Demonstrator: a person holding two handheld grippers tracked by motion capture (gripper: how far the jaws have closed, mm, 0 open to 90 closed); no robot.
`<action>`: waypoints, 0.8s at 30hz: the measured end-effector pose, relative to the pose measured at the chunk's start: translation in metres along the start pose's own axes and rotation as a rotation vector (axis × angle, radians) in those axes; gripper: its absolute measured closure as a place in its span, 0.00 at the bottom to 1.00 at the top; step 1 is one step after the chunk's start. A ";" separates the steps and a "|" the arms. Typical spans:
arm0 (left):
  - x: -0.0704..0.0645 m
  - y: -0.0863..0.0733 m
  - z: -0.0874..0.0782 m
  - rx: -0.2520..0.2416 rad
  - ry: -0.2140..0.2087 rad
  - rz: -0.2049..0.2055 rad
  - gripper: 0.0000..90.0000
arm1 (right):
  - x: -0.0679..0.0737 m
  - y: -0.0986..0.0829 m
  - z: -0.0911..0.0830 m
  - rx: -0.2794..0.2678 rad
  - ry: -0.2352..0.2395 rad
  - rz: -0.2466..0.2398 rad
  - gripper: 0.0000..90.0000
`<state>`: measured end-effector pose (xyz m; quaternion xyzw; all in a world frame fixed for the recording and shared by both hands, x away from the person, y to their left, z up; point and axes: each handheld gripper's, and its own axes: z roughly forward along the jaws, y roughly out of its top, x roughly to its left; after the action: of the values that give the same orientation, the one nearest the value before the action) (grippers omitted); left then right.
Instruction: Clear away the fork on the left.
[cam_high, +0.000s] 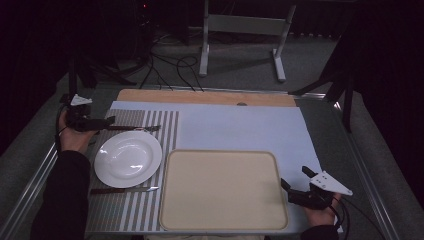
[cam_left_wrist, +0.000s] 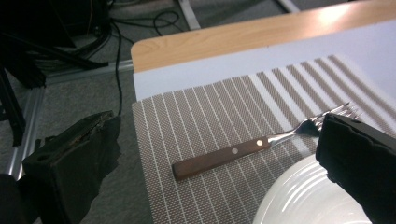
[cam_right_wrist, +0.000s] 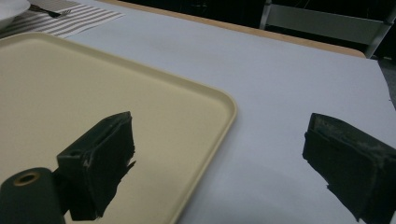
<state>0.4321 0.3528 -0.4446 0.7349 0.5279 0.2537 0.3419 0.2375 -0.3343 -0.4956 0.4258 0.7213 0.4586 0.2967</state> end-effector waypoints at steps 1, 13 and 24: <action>-0.001 0.001 0.002 0.005 -0.001 0.001 0.00 | 0.000 0.000 0.000 0.001 0.001 0.001 0.10; -0.007 -0.002 0.026 0.051 -0.007 0.015 0.00 | 0.001 -0.001 -0.003 0.005 0.003 0.004 0.10; -0.005 -0.009 0.050 0.125 -0.016 0.056 0.00 | 0.001 -0.003 -0.001 0.021 0.004 -0.002 0.10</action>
<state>0.4618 0.3382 -0.4830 0.7713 0.5192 0.2239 0.2923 0.2352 -0.3348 -0.4976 0.4273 0.7270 0.4516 0.2915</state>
